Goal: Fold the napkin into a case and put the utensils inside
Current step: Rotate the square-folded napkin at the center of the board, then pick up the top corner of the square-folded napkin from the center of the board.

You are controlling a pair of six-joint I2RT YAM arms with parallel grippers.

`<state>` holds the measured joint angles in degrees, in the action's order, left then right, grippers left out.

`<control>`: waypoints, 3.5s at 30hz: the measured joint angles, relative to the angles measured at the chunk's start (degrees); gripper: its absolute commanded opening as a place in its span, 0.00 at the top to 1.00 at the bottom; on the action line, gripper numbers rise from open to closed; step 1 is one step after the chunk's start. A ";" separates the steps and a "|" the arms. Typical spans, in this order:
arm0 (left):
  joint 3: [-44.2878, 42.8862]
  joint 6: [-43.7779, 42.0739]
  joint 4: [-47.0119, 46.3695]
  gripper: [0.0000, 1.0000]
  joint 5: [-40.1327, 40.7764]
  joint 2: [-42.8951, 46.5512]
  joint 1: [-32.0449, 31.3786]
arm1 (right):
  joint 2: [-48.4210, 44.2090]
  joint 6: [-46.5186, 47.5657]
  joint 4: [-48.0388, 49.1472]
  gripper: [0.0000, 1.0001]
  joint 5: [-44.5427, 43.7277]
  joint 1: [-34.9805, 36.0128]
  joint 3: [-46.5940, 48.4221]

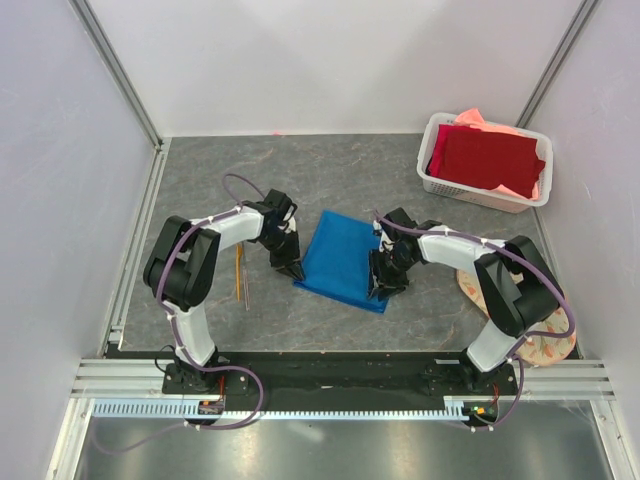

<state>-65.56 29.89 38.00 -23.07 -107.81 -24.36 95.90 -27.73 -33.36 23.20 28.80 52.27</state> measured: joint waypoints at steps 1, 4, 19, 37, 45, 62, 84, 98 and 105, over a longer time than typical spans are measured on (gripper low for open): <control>0.02 -0.02 -0.33 0.80 0.09 0.24 0.00 | 0.07 0.63 -0.50 0.52 -0.87 0.00 0.63; 0.42 0.17 -0.90 0.79 0.09 2.12 0.00 | 0.55 2.58 -2.49 0.46 -3.58 -0.04 3.69; 2.32 2.01 -2.86 0.80 -1.14 6.01 0.02 | 22.03 -5.73 8.22 0.73 6.80 0.24 35.32; 5.92 1.97 -3.48 0.82 -2.38 3.34 0.20 | 39.04 -15.67 24.09 0.86 15.41 -3.76 44.98; 6.80 1.97 -4.70 0.82 -3.67 3.28 0.42 | 46.27 -17.07 28.39 0.71 22.80 -6.36 50.49; 21.11 10.40 -10.14 0.81 -5.73 13.68 -5.92 | -2.51 -1.60 -8.79 0.28 -2.60 -9.14 25.20; 24.68 24.24 -11.69 0.75 -1.64 25.46 -12.02 | -26.01 -11.65 -5.33 0.61 -2.36 -9.53 -18.53; 24.68 24.70 -10.23 0.75 0.13 27.58 -12.04 | -25.70 -13.60 -0.44 0.74 0.50 -9.53 -21.84; 24.68 24.70 -10.23 0.75 0.28 27.56 -12.04 | -26.21 -14.08 -0.04 0.73 0.92 -9.53 -22.91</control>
<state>-40.88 54.59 27.77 -22.79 -80.25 -36.40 69.69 -41.80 -33.41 24.12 19.27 29.36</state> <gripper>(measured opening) 0.252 0.273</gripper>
